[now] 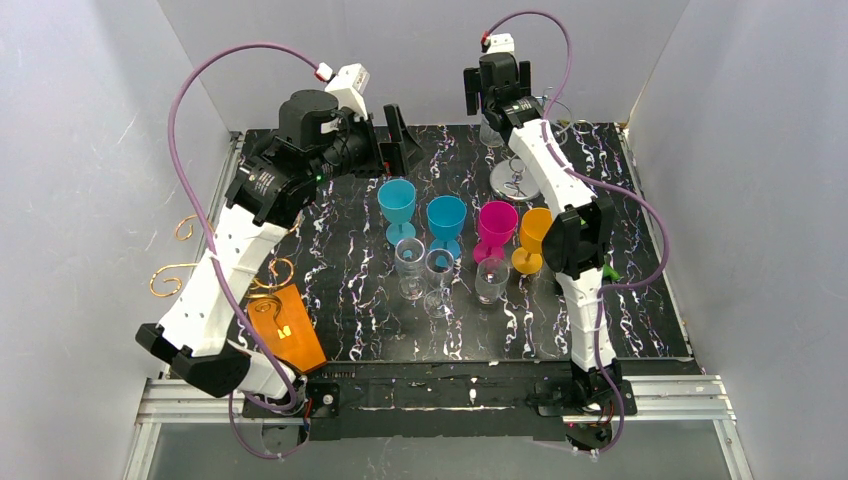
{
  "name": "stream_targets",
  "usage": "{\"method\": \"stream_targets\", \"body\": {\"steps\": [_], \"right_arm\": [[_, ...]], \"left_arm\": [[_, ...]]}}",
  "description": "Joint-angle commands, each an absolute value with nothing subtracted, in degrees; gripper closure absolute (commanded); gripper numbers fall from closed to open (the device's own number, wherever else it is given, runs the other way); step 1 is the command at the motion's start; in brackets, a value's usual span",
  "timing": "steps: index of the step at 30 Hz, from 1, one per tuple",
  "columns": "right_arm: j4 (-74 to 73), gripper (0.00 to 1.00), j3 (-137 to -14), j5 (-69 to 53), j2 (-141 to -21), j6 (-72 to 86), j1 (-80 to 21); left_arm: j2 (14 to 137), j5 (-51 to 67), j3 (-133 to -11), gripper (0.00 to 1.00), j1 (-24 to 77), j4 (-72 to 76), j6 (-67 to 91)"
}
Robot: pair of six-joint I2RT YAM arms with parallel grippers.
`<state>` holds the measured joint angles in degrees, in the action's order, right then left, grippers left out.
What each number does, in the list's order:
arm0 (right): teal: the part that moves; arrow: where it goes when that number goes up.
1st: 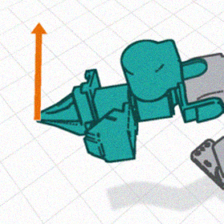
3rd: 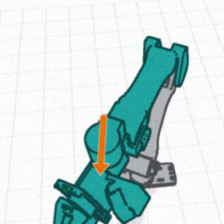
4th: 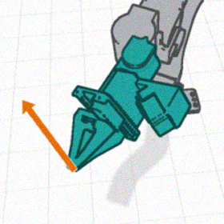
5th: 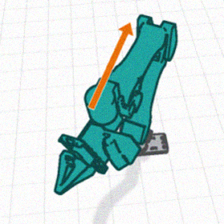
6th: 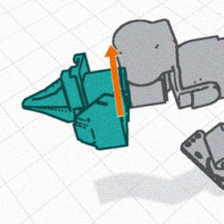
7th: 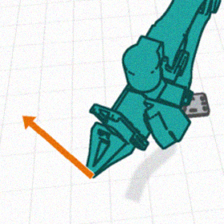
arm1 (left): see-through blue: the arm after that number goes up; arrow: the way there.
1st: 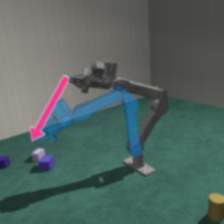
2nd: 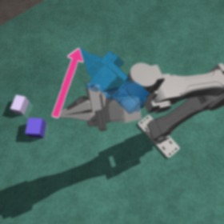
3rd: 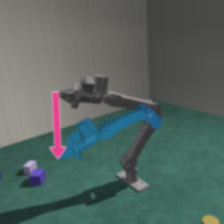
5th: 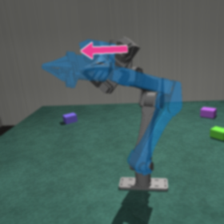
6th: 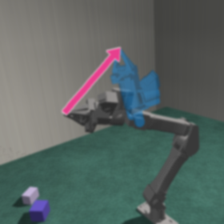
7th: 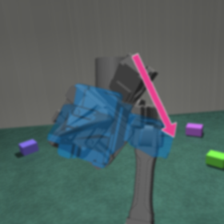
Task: Take the wine glass off the wine glass rack
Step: Pick up the wine glass from the wine rack.
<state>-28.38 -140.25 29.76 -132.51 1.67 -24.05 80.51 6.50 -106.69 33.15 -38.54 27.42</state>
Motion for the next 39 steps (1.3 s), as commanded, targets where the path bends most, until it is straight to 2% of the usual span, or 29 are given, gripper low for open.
{"method": "stream_targets", "body": {"steps": [1,11,13,17,19,21,29,39], "right_arm": [[-23.75,0.08,-141.06,30.36,-132.18,2.11,-24.19],[-25.04,0.29,-138.89,28.71,-131.34,3.25,-24.17],[-25.28,0.3,-138.78,28.57,-131.22,3.21,-24.17],[-25.9,0.22,-138.63,30.04,-131.13,2.51,-24.17],[-26.04,0.21,-138.5,30.31,-131.13,2.13,-24.17],[-26.18,0.23,-138.59,30.01,-131.09,2.18,-24.13],[-25.83,0.47,-139.2,29.69,-130.68,2.37,-24.17],[-22.62,0.48,-138.58,28.07,-128.63,0.68,-24.32]], "left_arm": [[80.89,6.59,-108.63,0.01,32.87,-39.98,26.24],[81.2,7.23,-108.55,0.01,32.54,-39.64,26.63],[81.22,7.36,-108.48,0.0,32.54,-39.56,26.72],[81.27,7.81,-108.53,0.01,32.45,-39.55,26.97],[81.15,7.78,-108.46,0.01,32.44,-39.55,26.98],[81.04,7.74,-108.39,0.01,32.43,-39.55,27.06],[80.71,7.65,-108.2,0.01,32.43,-39.55,27.07],[80.59,7.56,-107.94,0.01,32.43,-39.49,27.07]]}}
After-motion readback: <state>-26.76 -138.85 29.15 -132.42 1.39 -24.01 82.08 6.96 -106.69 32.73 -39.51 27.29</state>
